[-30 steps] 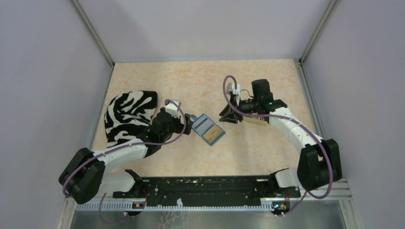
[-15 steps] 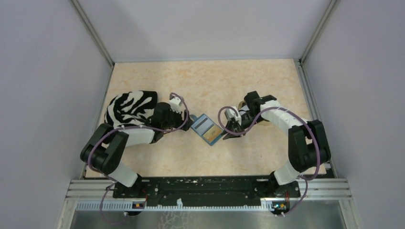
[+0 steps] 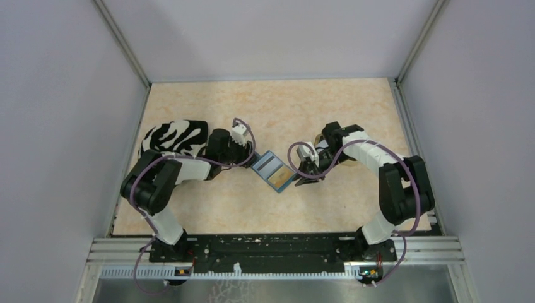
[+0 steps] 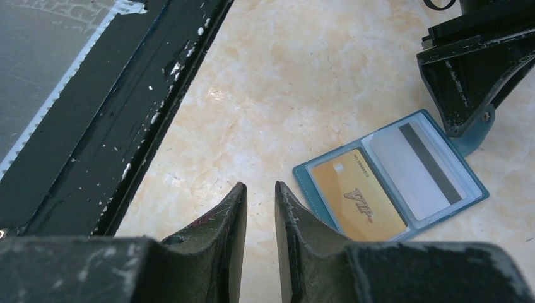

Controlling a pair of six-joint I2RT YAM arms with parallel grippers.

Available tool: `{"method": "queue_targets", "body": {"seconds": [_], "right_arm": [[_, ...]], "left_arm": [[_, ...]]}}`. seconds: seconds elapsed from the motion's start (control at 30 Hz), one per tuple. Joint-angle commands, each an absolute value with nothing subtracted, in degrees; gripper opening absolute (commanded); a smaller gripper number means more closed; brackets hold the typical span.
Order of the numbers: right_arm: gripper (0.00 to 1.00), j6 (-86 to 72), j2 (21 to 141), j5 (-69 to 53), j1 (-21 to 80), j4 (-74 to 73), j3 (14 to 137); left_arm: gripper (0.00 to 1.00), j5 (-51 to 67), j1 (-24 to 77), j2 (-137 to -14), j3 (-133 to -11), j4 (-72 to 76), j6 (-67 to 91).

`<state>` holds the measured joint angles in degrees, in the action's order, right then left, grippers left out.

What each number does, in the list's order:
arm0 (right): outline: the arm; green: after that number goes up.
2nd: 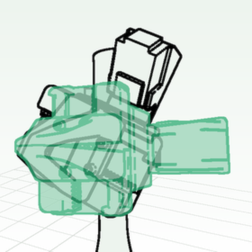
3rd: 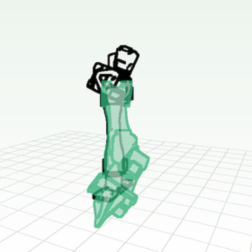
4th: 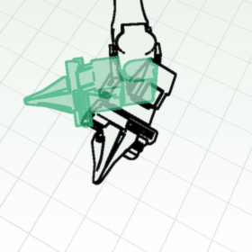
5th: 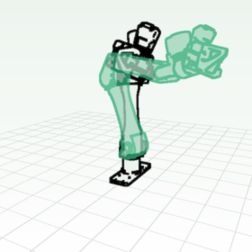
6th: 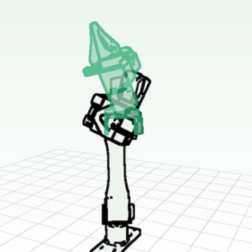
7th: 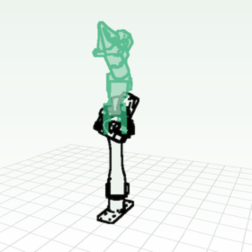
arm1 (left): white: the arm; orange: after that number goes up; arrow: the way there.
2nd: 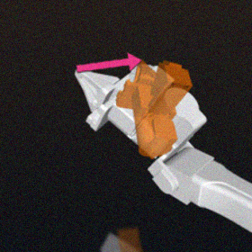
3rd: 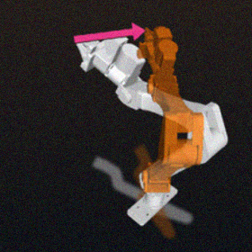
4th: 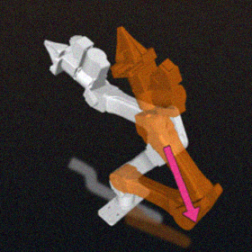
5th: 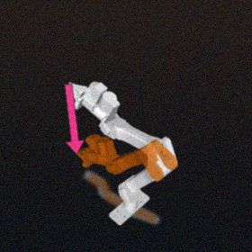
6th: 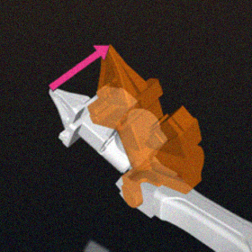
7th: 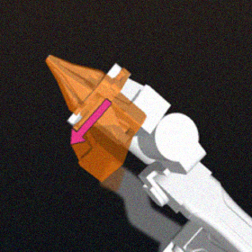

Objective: Put the credit cards into the card holder
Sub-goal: Close the card holder at the center of the board.

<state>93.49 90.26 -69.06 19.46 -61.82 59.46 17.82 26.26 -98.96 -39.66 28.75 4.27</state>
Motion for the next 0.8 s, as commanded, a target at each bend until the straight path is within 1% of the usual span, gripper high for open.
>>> {"method": "queue_targets", "body": {"seconds": [0.0,0.07,0.13,0.23,0.3,0.33,0.47,0.57,0.67,0.77], "right_arm": [[0.23,95.93,91.07,-70.97,19.96,-63.19,62.01],[0.23,95.97,91.2,-70.78,20.0,-63.29,62.09],[0.23,95.98,91.37,-70.57,19.96,-63.31,62.16],[0.23,95.98,91.57,-70.42,20.03,-63.45,62.3],[0.22,95.98,91.74,-70.24,20.03,-63.63,62.38],[0.22,95.98,91.84,-70.12,20.05,-63.68,62.43],[0.21,95.22,92.17,-69.11,20.04,-63.32,62.65],[0.18,90.9,92.17,-66.58,20.31,-59.43,61.95],[0.15,83.67,91.63,-61.98,21.74,-53.05,60.35],[0.15,81.51,91.31,-56.82,24.04,-49.35,58.92]], "left_arm": [[0.5,20.72,25.94,-100.75,-42.47,30.4,2.9],[0.45,21.65,25.98,-101.48,-43.69,29.16,2.78],[0.34,22.68,25.98,-101.81,-44.51,27.91,2.8],[0.23,23.8,26.02,-101.29,-44.5,27.61,3.05],[0.12,24.43,25.98,-100.6,-44.19,27.44,3.55],[0.09,24.94,25.98,-100.17,-44.04,27.35,3.66],[0.06,26.8,25.99,-98.19,-42.67,27.25,4.61],[0.05,27.83,26.02,-95.69,-40.48,28.07,6.84],[0.04,29.15,26.0,-93.22,-37.95,29.21,9.3],[0.03,29.59,25.96,-90.33,-35.04,30.04,11.91]]}}
